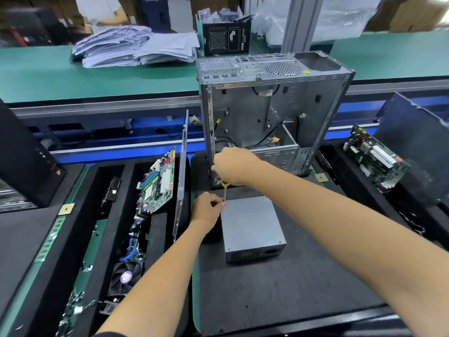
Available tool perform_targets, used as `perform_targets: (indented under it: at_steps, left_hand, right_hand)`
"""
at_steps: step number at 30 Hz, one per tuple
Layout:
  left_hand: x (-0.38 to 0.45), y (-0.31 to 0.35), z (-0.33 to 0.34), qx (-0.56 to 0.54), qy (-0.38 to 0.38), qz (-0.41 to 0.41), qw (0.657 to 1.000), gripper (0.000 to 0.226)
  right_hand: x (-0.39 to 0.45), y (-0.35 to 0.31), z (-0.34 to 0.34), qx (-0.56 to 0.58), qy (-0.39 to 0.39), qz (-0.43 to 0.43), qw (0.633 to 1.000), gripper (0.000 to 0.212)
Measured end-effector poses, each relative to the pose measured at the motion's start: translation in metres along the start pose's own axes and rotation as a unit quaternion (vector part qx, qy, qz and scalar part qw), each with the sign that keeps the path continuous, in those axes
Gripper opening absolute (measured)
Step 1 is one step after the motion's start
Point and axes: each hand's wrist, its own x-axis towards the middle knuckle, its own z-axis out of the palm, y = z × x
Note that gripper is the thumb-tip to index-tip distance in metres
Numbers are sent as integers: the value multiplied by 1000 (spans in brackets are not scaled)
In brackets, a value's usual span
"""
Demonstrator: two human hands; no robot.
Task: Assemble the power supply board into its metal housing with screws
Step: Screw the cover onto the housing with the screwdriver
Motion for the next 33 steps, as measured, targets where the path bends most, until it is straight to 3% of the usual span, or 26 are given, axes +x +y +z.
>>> perform_targets:
  at_steps: [2,6,10,13,18,21,24,29,32,33]
  left_hand:
    - [-1,0,1,-1,-2,0,1000,11]
    - [-3,2,1,-7,-4,0,1000,12]
    - [-2,4,1,-4,-10,-4,1000,10]
    - [-1,4,1,14,-12,3,1000,9]
    - [1,4,1,32,-14,-6,999,18]
    - [0,5,2,22,-15,-5,1000,13]
    - [0,5,1,7,-21,-4,1000,11]
    - [3,5,2,14,-29,1,999,17]
    - [5,4,2,17,-35,-4,999,17]
    - [5,4,2,19,-35,-4,999,16]
  right_hand:
    - [-1,0,0,-6,-7,2,1000,27]
    - [-2,-1,-1,117,-77,-33,990,10]
    - [1,-6,3,28,-14,-29,999,7]
    - [3,-5,5,-13,9,2,1000,21]
    - [0,-2,-2,112,-90,-34,989,10]
    - [1,-5,0,41,-37,-26,998,3]
    - [0,-4,1,-6,-13,2,1000,24]
    - [-2,1,-2,126,-86,-25,988,10]
    - [-2,-3,-1,52,-38,-21,998,6]
    - [-2,-4,0,24,-15,-10,1000,13]
